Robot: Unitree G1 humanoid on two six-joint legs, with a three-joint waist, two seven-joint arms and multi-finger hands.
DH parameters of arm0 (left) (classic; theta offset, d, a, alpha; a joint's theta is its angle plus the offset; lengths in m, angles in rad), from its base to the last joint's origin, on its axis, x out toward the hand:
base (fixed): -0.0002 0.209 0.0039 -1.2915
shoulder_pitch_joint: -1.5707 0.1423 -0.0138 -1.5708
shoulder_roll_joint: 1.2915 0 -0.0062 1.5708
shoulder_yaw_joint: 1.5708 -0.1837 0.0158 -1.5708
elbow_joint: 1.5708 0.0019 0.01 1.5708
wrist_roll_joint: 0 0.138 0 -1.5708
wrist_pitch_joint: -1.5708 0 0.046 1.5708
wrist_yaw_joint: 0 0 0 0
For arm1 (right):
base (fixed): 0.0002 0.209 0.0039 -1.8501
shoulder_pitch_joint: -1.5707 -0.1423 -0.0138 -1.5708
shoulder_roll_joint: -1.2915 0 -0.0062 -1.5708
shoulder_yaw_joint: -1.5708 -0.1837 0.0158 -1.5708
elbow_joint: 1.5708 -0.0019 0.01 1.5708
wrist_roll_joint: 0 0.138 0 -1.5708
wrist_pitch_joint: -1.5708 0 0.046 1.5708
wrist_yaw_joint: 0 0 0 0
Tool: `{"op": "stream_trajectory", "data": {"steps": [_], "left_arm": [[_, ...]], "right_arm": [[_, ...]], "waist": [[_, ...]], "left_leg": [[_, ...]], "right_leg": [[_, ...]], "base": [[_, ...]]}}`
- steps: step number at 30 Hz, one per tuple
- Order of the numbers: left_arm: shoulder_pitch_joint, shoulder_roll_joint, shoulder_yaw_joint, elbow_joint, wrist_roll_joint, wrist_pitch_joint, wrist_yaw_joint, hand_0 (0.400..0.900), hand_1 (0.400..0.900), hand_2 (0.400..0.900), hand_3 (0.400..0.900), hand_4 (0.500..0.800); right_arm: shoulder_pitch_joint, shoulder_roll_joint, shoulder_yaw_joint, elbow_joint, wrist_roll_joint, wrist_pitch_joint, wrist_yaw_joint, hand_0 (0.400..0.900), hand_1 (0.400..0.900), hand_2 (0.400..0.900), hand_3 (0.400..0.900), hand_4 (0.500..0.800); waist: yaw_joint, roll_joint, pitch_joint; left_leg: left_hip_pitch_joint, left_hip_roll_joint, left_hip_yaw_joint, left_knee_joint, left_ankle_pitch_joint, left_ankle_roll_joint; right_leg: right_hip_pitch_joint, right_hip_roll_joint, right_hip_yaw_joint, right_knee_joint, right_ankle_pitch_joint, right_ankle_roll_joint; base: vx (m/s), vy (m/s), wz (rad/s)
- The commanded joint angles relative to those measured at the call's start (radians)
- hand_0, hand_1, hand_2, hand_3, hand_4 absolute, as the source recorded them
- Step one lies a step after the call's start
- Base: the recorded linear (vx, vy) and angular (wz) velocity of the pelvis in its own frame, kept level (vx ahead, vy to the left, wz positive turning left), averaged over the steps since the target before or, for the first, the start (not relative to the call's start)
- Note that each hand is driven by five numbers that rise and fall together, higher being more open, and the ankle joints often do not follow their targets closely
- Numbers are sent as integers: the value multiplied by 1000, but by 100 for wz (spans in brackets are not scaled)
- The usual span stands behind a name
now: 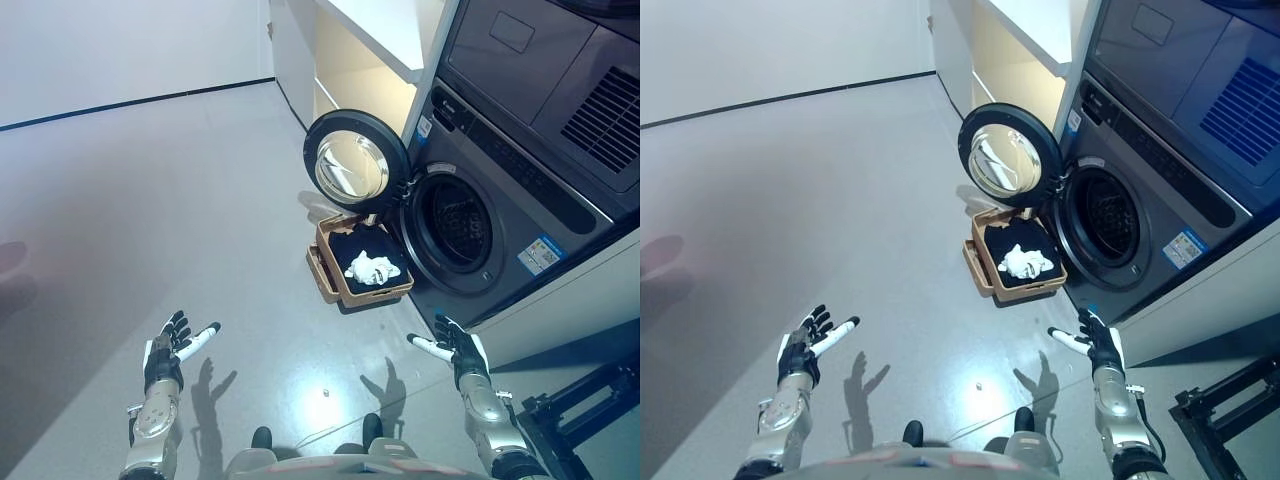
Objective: Put the clothes in the basket into the washing machine.
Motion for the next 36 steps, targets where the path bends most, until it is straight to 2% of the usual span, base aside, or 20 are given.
{"op": "stream_trajectory", "data": {"steps": [1, 5, 18, 23, 26, 28, 29, 30, 31, 32, 33, 34, 35, 36], "left_arm": [[-23, 61, 32, -49, 30, -74, 21, 900, 900, 900, 900, 800], [-25, 56, 37, -42, 5, -75, 16, 900, 900, 900, 900, 800], [-19, 68, 40, -48, 33, -75, 24, 900, 900, 900, 900, 800], [-9, 83, 53, -52, 41, -74, 31, 900, 900, 900, 900, 800], [0, 87, 64, -48, 37, -72, 36, 900, 900, 900, 900, 800], [11, 86, 72, -55, 26, -72, 35, 900, 900, 900, 900, 800], [11, 86, 72, -55, 26, -72, 35, 900, 900, 900, 900, 800], [13, 85, 72, -57, 15, -71, 31, 900, 900, 900, 900, 800], [13, 81, 70, -56, 14, -69, 30, 900, 900, 900, 900, 800], [12, 81, 70, -56, 14, -69, 30, 900, 900, 900, 900, 800], [14, 76, 67, -56, 13, -64, 29, 900, 900, 900, 900, 800], [18, 74, 66, -63, 14, -56, 21, 900, 900, 900, 900, 800], [18, 74, 66, -63, 14, -56, 21, 900, 900, 900, 900, 800], [22, 80, 66, -78, 23, -49, 17, 900, 900, 900, 900, 800]], "right_arm": [[-17, -17, -2, -68, -21, -75, -18, 900, 900, 900, 900, 800], [-18, -14, 2, -65, -19, -74, -19, 900, 900, 900, 900, 800], [-24, -19, 2, -65, -21, -73, -16, 900, 900, 900, 900, 800], [-30, -17, -4, -72, -11, -70, -14, 900, 900, 900, 900, 800], [-37, -16, -6, -67, -7, -66, -13, 900, 900, 900, 900, 800], [-42, -18, -11, -70, 1, -64, -13, 900, 900, 900, 900, 800], [-42, -17, -11, -70, 1, -64, -13, 900, 900, 900, 900, 800], [-46, -18, -15, -72, 15, -61, -9, 900, 900, 900, 900, 800], [-46, -17, -15, -71, 18, -58, -11, 900, 900, 900, 900, 800], [-46, -17, -15, -71, 18, -58, -11, 900, 900, 900, 900, 800], [-43, -19, -15, -79, 19, -56, -12, 900, 900, 900, 900, 800], [-32, -24, -12, -88, 22, -53, -10, 900, 900, 900, 900, 800], [-32, -24, -12, -89, 22, -52, -10, 900, 900, 900, 900, 800], [-32, -24, -6, -97, 29, -52, -8, 900, 900, 900, 900, 800]], "waist": [[15, -27, -63], [16, -29, -65], [17, -39, -57], [16, -45, -46], [17, -50, -41], [18, -55, -35], [18, -56, -35], [17, -54, -30], [15, -51, -27], [16, -52, -28], [11, -47, -27], [1, -34, -14], [4, -36, -14], [-2, -22, 7]], "left_leg": [[-10, 28, 19, 34, -89, 24], [-8, 28, 20, 31, -90, 24], [-4, 35, 17, 27, -89, 23], [-5, 19, 15, 39, -101, 35], [-5, -13, 17, 75, -129, 55], [-13, -48, 17, 130, -159, 73], [-15, -49, 17, 134, -161, 74], [-23, -86, 15, 171, -183, 95], [-22, -106, 14, 181, -191, 107], [-23, -108, 16, 183, -192, 108], [-14, -133, 13, 187, -196, 123], [2, -164, 9, 197, -200, 148], [1, -167, 12, 198, -201, 148], [22, -188, 13, 206, -209, 173]], "right_leg": [[-108, -40, -5, 88, 55, 30], [-106, -40, -5, 85, 55, 30], [-106, -37, -3, 92, 51, 30], [-124, -52, 8, 130, 49, 39], [-134, -78, 26, 165, 65, 53], [-134, -101, 48, 183, 98, 64], [-135, -102, 49, 183, 98, 65], [-145, -130, 70, 220, 134, 71], [-162, -147, 91, 254, 163, 69], [-165, -148, 94, 256, 163, 70], [-181, -166, 122, 299, 203, 61], [-227, -182, 166, 406, 284, 30], [-232, -182, 172, 411, 283, 31], [-279, -183, 179, 497, 314, 10]], "base": [[0, 0, 0], [0, 0, 0], [0, 5, 0], [1, 73, 1], [39, 142, -7], [35, 156, -7], [24, 233, -5], [12, 265, -4], [12, 264, -5], [-1, 254, -4], [-2, 392, -2], [-3, 391, -4], [-7, 488, -12], [-2, 317, -15]]}}
